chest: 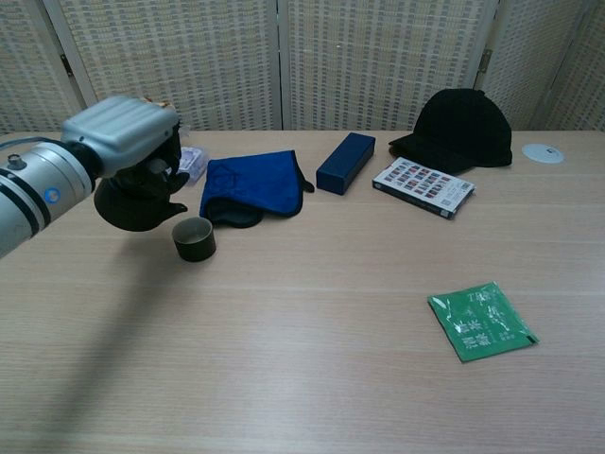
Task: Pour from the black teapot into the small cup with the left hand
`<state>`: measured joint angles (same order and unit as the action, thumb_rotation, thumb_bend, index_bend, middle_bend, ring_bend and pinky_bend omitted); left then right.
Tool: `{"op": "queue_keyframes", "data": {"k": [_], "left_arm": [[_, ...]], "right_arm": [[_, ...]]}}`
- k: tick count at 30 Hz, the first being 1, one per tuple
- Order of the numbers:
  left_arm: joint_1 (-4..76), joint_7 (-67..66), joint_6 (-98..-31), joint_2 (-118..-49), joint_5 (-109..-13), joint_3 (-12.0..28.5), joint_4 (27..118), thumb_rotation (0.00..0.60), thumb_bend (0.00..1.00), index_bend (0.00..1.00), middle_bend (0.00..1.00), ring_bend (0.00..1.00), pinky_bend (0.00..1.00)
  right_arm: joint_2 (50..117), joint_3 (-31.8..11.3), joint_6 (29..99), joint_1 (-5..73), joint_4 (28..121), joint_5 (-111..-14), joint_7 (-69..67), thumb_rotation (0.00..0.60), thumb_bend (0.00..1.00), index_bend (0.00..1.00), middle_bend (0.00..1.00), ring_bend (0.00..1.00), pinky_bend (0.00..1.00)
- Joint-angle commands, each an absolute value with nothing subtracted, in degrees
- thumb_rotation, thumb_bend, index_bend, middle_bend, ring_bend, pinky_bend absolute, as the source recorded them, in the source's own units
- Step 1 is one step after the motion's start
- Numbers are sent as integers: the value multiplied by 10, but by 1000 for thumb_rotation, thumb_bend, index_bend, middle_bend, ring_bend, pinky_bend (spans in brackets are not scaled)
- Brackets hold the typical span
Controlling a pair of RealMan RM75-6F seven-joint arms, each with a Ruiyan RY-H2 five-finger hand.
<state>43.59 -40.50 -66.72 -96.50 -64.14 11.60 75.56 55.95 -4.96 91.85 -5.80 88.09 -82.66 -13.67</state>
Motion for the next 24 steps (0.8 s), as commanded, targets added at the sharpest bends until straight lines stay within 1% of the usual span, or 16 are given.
{"op": "queue_keyframes", "data": {"k": [1, 24], "left_arm": [[437, -411, -669, -969, -644, 115, 753, 525, 439, 1000, 1000, 935, 229], [442, -444, -679, -983, -671, 104, 730, 536, 439, 1000, 1000, 935, 229]], "right_arm": [[560, -50, 918, -58, 881, -826, -137, 600, 144, 107, 156, 67, 96], [560, -51, 920, -60, 876, -825, -142, 600, 144, 107, 156, 67, 96]]}}
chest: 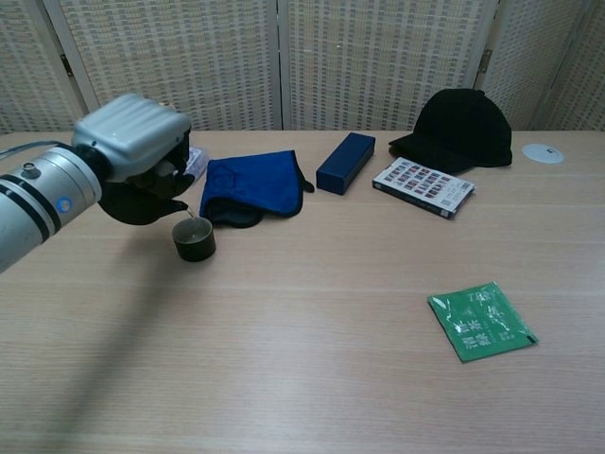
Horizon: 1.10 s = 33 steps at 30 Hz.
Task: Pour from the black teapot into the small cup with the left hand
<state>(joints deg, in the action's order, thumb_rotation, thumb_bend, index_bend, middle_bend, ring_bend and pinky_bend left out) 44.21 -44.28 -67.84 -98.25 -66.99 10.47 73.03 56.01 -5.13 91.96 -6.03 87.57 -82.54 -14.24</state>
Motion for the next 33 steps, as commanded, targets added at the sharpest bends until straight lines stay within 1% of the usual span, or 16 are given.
{"op": "queue_keyframes", "data": {"k": [1, 11, 20, 33], "left_arm": [[443, -447, -681, -983, -675, 103, 727, 536, 439, 1000, 1000, 935, 229], [442, -453, -685, -984, -687, 101, 720, 540, 439, 1000, 1000, 934, 229], [439, -456, -684, -983, -694, 98, 717, 563, 440, 1000, 1000, 933, 228], [437, -465, -686, -983, -705, 95, 709, 572, 439, 1000, 1000, 933, 229]], "right_arm": [[560, -51, 920, -60, 876, -825, -142, 600, 144, 107, 156, 67, 96], [561, -52, 921, -62, 875, -825, -144, 600, 144, 107, 156, 67, 96], [561, -52, 921, -63, 874, -825, -145, 600, 144, 107, 156, 67, 96], [561, -53, 922, -63, 873, -825, -146, 600, 144, 107, 156, 67, 96]]}}
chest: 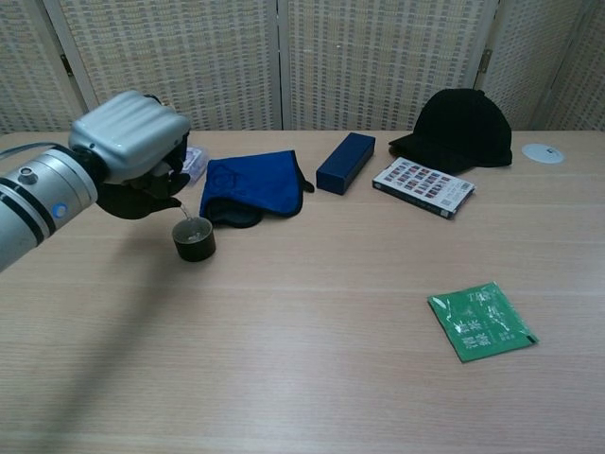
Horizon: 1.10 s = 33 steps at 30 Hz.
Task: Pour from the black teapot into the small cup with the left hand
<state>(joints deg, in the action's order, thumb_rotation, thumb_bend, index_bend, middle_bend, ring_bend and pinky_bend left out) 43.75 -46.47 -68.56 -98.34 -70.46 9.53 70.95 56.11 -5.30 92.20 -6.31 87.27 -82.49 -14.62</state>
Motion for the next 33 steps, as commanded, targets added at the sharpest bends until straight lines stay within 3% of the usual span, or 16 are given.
{"op": "queue_keyframes", "data": {"k": [1, 33], "left_arm": [[436, -465, -685, -983, -704, 95, 711, 572, 440, 1000, 1000, 933, 229], [431, -479, -682, -984, -704, 101, 716, 593, 439, 1000, 1000, 931, 229]], "right_arm": [[561, -53, 922, -63, 873, -825, -146, 600, 144, 107, 156, 67, 96], [560, -56, 922, -62, 870, -824, -151, 600, 144, 107, 156, 67, 96]]}}
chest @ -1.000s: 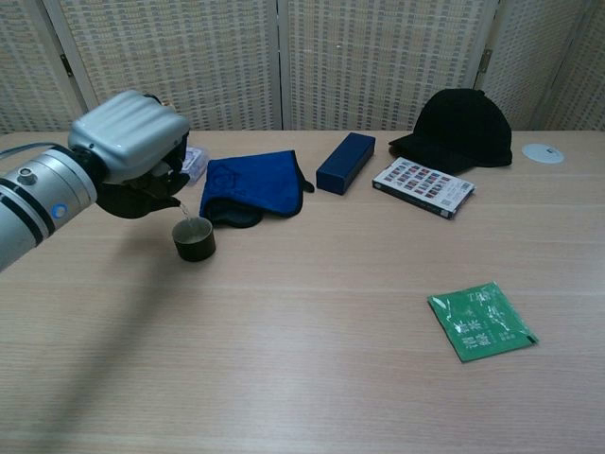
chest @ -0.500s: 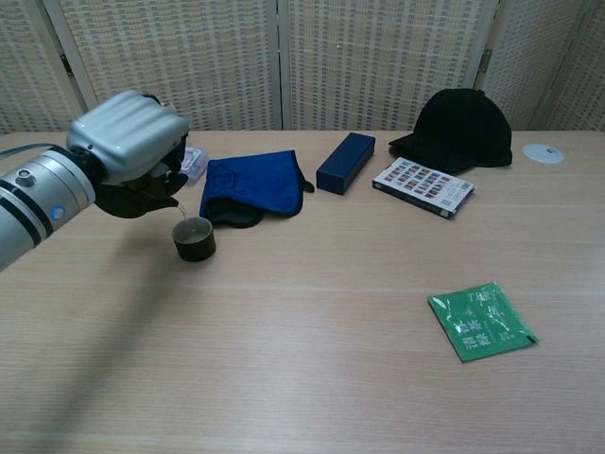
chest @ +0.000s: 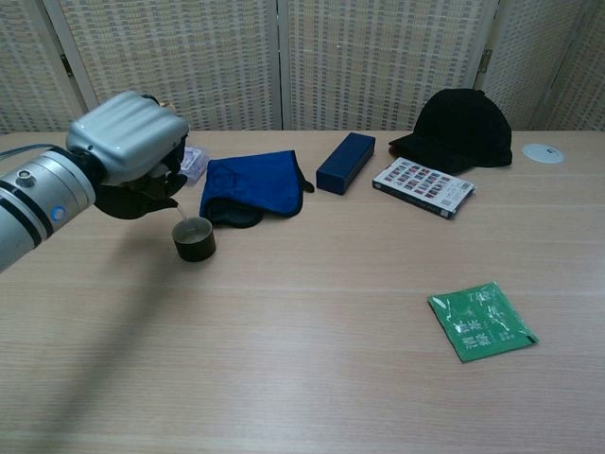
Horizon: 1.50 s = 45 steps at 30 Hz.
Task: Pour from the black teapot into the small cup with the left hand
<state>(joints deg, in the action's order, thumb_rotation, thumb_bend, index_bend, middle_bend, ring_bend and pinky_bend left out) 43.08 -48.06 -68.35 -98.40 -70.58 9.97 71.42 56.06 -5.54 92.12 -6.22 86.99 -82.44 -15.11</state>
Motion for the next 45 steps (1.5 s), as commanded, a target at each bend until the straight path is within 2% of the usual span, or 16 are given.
{"op": "queue_keyframes", "data": {"k": [1, 19, 37, 41, 43, 45], "left_arm": [[431, -479, -681, -984, -703, 102, 717, 590, 439, 1000, 1000, 931, 229], [424, -441, -669, -978, -669, 121, 731, 532, 439, 1000, 1000, 929, 232], [396, -298, -665, -948, -603, 176, 780, 520, 439, 1000, 1000, 917, 237], [380, -241, -671, -936, -602, 183, 786, 490, 439, 1000, 1000, 916, 237], [371, -207, -667, -928, -600, 184, 794, 449, 439, 1000, 1000, 915, 237], [363, -180, -662, -921, -600, 183, 798, 384, 439, 1000, 1000, 915, 238]], "right_arm": [[560, -56, 922, -62, 870, -824, -151, 600, 144, 107, 156, 67, 96], [560, -55, 922, -63, 876, -824, -146, 600, 144, 107, 156, 67, 96], [557, -56, 922, -62, 883, -824, -140, 600, 144, 107, 156, 67, 96], [556, -56, 922, -62, 884, -824, -139, 600, 144, 107, 156, 67, 96], [556, -56, 921, -62, 885, -824, -138, 600, 144, 107, 156, 67, 96], [556, -56, 921, -61, 885, -825, -137, 600, 144, 107, 156, 67, 96]]}}
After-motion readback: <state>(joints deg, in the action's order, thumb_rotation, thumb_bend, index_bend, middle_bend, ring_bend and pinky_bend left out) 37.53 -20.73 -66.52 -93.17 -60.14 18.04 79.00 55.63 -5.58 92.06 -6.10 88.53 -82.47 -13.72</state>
